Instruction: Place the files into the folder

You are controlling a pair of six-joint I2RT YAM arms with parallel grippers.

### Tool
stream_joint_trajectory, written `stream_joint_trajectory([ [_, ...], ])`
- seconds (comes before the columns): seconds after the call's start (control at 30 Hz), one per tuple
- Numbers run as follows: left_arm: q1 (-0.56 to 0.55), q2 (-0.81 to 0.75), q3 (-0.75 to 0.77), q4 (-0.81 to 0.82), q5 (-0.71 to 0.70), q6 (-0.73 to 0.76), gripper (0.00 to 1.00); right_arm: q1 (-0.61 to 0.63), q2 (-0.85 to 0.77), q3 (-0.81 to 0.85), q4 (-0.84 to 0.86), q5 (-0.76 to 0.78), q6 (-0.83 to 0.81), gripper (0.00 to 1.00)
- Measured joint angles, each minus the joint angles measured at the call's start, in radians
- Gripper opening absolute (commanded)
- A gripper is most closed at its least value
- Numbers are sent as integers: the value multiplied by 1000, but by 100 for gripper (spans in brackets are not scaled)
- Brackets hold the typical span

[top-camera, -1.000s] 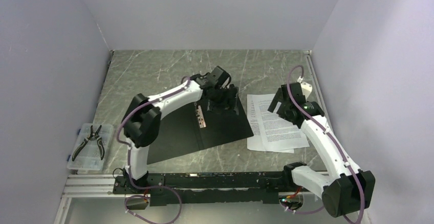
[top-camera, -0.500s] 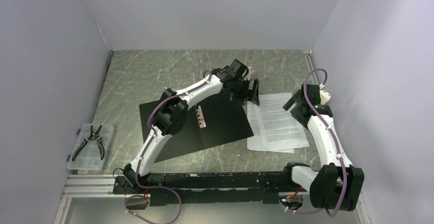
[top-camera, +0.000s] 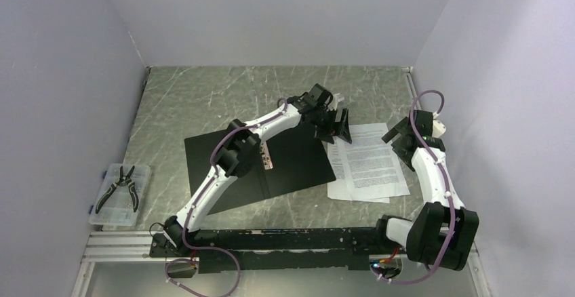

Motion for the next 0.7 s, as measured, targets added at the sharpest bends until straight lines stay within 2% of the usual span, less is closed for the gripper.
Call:
stream_joint_trajectory([
  [0.3, 1, 27, 0, 55, 71, -34, 93, -50, 40, -25, 58, -35, -16, 100],
  [0.7, 2, 29, 0, 55, 74, -34, 93, -175, 154, -98, 195, -118, -57, 100],
])
